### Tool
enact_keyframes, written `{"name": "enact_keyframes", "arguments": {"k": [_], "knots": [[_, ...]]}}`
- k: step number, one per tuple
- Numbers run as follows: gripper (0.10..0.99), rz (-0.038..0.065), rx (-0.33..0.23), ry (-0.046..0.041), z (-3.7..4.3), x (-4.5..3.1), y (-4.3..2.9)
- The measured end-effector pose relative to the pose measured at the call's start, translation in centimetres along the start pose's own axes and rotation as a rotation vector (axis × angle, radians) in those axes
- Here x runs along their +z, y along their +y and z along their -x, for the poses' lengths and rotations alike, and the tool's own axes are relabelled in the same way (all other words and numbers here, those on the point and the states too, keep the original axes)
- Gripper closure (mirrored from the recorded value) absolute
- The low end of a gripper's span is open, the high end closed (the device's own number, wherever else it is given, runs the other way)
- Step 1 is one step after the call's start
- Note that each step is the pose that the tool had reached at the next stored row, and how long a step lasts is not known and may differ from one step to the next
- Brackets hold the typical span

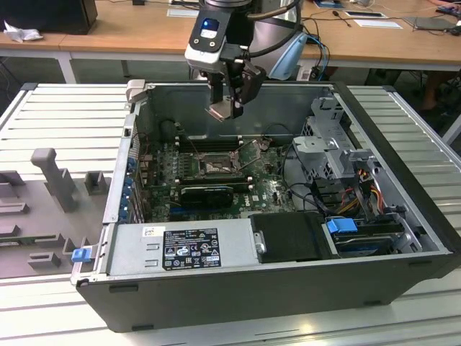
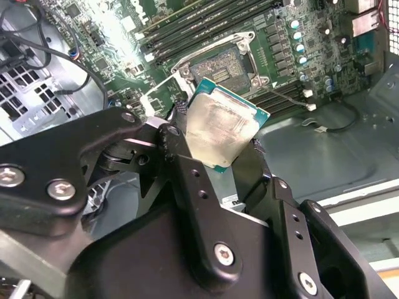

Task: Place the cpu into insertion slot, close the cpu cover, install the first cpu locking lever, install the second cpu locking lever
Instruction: 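Place the cpu into insertion slot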

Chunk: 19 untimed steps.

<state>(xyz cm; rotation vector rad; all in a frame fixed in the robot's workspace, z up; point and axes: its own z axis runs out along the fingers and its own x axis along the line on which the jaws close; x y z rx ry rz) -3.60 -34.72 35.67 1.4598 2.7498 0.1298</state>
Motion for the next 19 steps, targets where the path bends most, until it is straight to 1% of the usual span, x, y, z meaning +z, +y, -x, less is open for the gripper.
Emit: {"name": "enact_keyframes", "arguments": {"k": [3,5,9,13,19], "knots": [[0.557,0.001,0.033,-0.0029,0.00,0.05,0.00],[0.557,0.002,0.096,-0.0083,0.00,0.15,-0.01],[0.557,0.002,0.159,-0.0140,0.01,0.27,-0.02],[0.557,-0.001,0.163,-0.0197,0.02,0.54,-0.03],[0.557,0.000,0.187,-0.0216,0.02,0.58,-0.04]]}}
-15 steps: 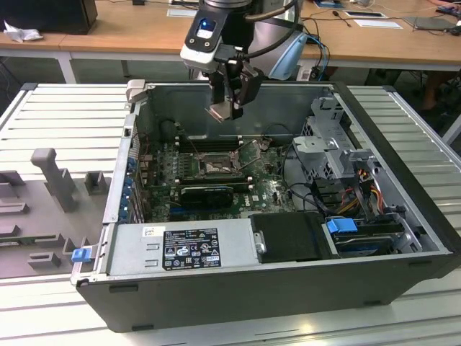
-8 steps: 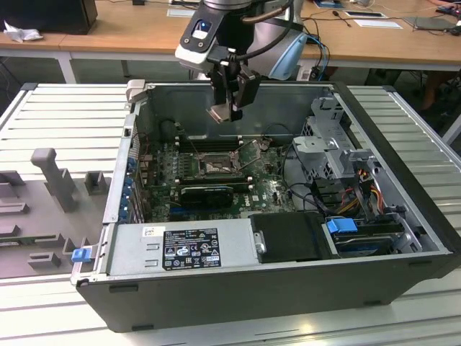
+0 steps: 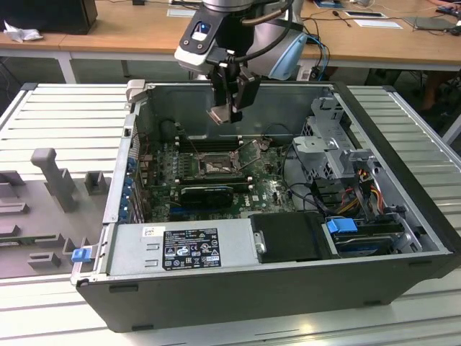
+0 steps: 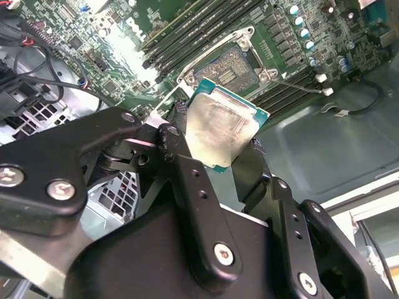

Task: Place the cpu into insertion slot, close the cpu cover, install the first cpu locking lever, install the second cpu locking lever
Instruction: 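Place the cpu into insertion slot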

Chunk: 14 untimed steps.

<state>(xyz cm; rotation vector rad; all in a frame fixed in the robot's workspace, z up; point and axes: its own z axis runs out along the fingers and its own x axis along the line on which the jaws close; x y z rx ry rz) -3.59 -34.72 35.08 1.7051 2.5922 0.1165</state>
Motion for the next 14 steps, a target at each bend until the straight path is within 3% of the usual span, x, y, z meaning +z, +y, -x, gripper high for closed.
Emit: {"name": "enact_keyframes", "arguments": {"k": [14], "knots": [[0.557,0.001,0.138,-0.0126,0.00,0.09,-0.01]]}}
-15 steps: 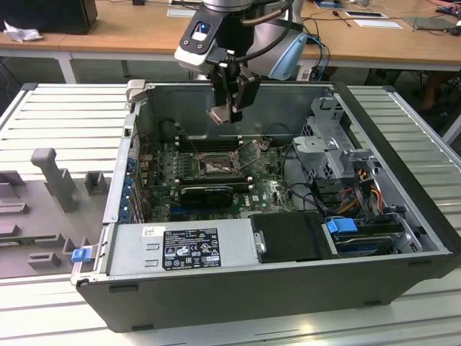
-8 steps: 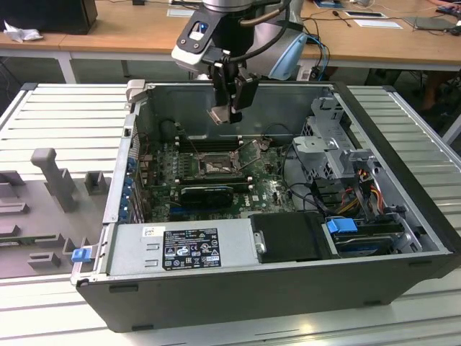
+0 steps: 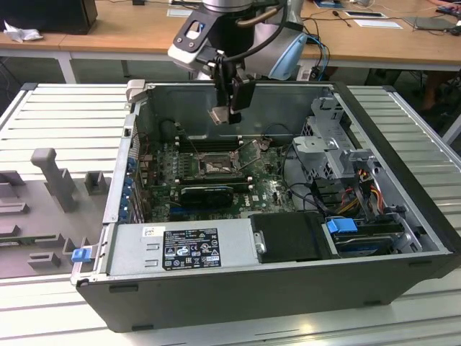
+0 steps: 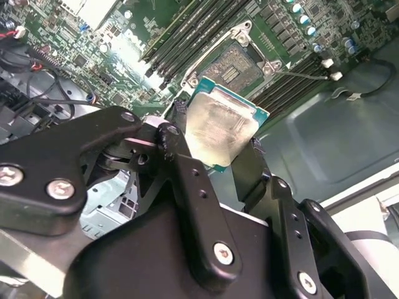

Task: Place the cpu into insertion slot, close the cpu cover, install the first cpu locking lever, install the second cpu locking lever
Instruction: 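Place the cpu into insertion slot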

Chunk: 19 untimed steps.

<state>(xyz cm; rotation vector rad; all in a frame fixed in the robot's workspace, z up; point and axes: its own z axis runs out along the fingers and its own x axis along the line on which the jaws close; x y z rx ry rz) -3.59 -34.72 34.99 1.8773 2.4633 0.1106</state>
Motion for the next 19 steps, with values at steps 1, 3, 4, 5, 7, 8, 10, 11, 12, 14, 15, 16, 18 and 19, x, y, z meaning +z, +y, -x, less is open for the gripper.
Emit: {"name": "enact_keyframes", "arguments": {"k": [1,3,4,5,7,8,10,11,12,14,15,16,18,19], "knots": [[0.557,0.000,0.013,-0.0014,0.00,0.00,0.00],[0.557,0.000,0.034,-0.0035,0.00,0.02,0.00],[0.557,0.000,0.049,-0.0049,0.00,0.03,0.00],[0.557,0.000,0.057,-0.0055,0.00,0.03,0.00],[0.557,0.000,0.083,-0.0080,0.00,0.05,0.00],[0.557,0.001,0.100,-0.0095,0.00,0.08,-0.01],[0.557,0.001,0.145,-0.0136,0.00,0.23,-0.02],[0.557,0.001,0.160,-0.0148,0.00,0.32,-0.02],[0.557,0.001,0.171,-0.0156,0.00,0.41,-0.03],[0.557,0.001,0.206,-0.0184,0.00,0.81,-0.06],[0.557,0.001,0.210,-0.0188,0.01,1.05,-0.09],[0.557,0.001,0.212,-0.0190,0.01,1.23,-0.10],[0.557,0.001,0.213,-0.0190,0.01,1.71,-0.14],[0.557,0.001,0.213,-0.0191,0.01,1.91,-0.16]]}}
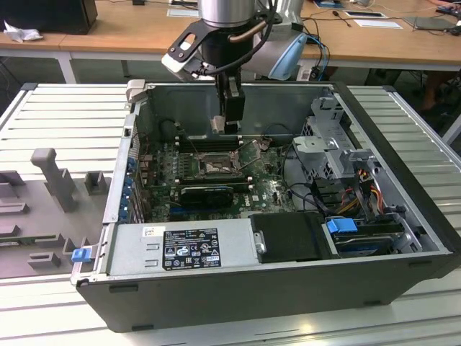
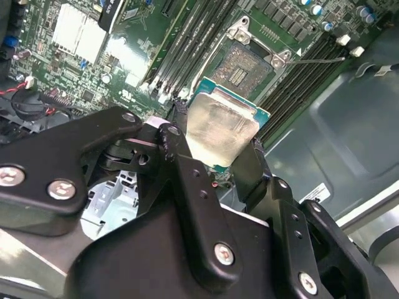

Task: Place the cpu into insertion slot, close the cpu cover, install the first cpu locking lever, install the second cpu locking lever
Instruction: 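Place the cpu into insertion slot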

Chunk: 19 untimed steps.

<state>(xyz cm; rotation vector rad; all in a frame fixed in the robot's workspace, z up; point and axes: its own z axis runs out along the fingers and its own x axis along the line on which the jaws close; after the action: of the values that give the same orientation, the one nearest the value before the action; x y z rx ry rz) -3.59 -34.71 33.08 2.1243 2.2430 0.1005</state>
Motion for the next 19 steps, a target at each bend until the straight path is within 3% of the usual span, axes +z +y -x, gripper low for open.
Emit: {"name": "enact_keyframes", "arguments": {"k": [7,19], "knots": [[0.557,0.000,0.001,0.0000,0.01,0.86,-0.07],[0.557,0.000,0.001,0.0000,0.01,1.66,-0.14]]}}
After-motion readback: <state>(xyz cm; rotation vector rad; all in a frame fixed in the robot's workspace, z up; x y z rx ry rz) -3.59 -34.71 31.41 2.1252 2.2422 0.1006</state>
